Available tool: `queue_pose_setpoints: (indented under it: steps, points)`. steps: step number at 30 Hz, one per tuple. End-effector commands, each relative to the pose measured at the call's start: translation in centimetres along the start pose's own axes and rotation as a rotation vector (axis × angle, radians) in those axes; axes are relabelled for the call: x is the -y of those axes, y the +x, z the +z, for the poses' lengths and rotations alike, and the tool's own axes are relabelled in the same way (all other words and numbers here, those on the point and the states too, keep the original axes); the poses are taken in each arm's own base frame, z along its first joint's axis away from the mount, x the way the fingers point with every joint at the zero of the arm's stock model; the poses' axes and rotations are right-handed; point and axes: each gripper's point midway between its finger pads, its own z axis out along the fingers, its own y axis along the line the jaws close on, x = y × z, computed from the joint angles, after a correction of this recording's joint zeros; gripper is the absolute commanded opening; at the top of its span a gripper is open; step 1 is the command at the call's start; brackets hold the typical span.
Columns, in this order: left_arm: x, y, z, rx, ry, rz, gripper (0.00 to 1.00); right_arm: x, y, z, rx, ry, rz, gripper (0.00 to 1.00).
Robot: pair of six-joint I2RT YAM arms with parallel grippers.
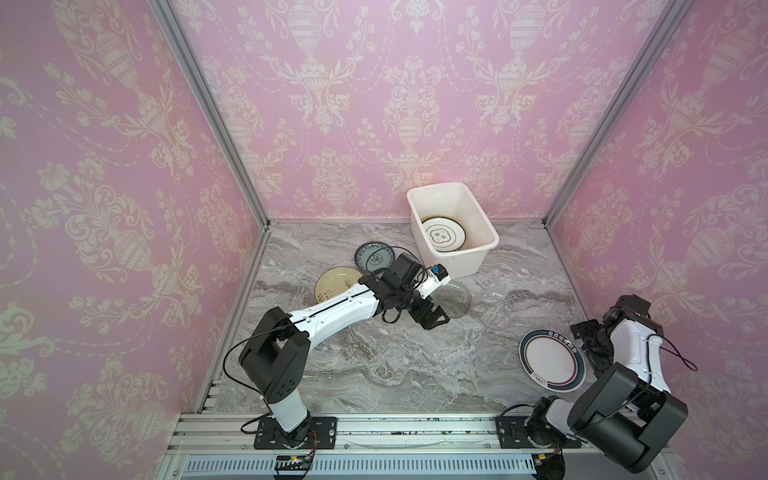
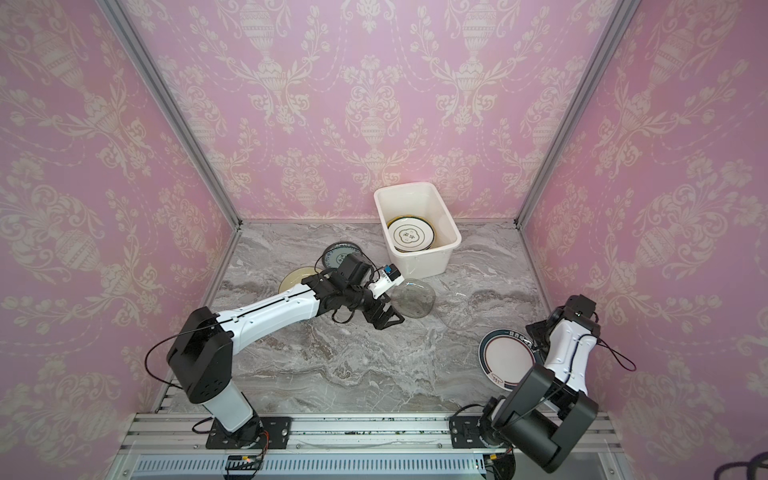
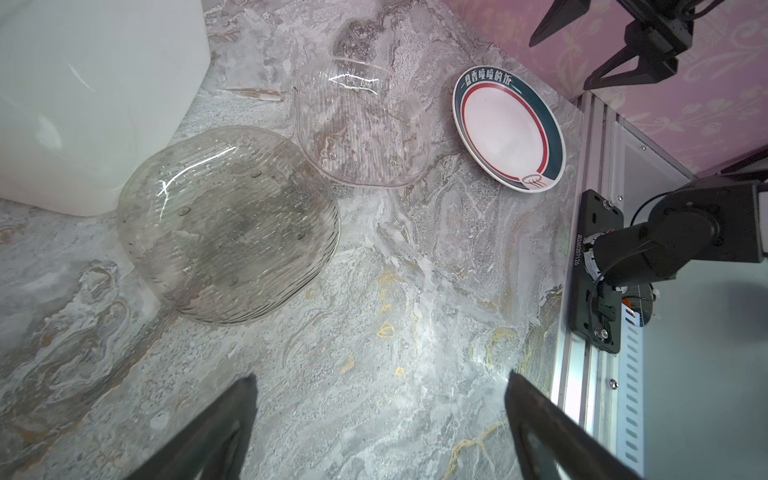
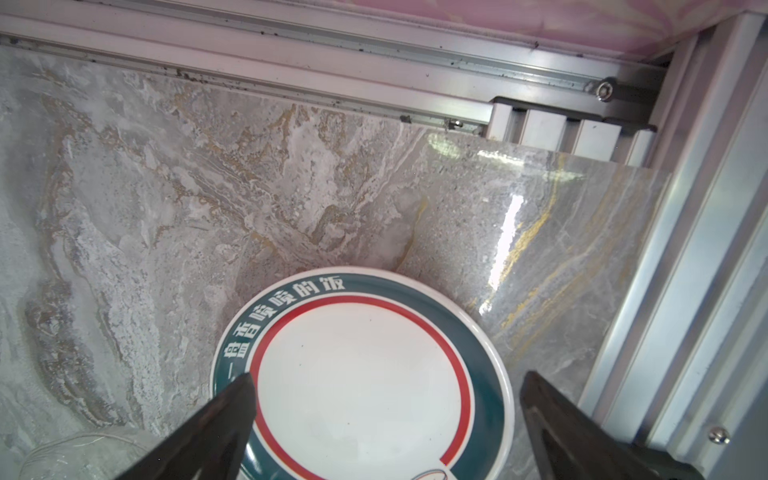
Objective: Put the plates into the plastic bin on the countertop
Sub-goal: 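Move the right gripper to the green-red rimmed plate while the left gripper reaches toward it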
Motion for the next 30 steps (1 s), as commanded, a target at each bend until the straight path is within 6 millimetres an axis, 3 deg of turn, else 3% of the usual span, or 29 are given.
queue_pose_setpoints:
  steps: [1, 5, 9, 13, 21, 30]
  points:
    - [1.4, -2.4, 1.2, 0.043, 0.050, -0.028, 0.94, -0.1, -0.2, 0.5, -0.031, 0.002, -0.036, 1.00]
    - [2.5, -2.4, 3.2, -0.001, 0.125, -0.141, 0.93, -0.5, -0.4, 0.8, -0.051, -0.011, -0.029, 1.00]
    - [2.5, -1.4, 5.3, -0.099, 0.173, -0.362, 0.91, -1.0, -0.2, 1.3, -0.070, -0.025, -0.014, 1.00]
    - [2.9, -0.8, 7.7, -0.190, 0.249, -0.533, 0.85, -1.2, 0.4, 1.9, -0.104, -0.038, -0.007, 1.00]
    - [3.3, -1.9, 10.7, -0.222, 0.291, -0.653, 0.86, -0.4, -0.4, 1.9, -0.098, 0.030, -0.097, 1.00]
    - [4.4, -2.0, 12.0, -0.273, 0.301, -0.675, 0.88, -1.1, -0.9, 3.2, -0.096, 0.010, -0.059, 1.00]
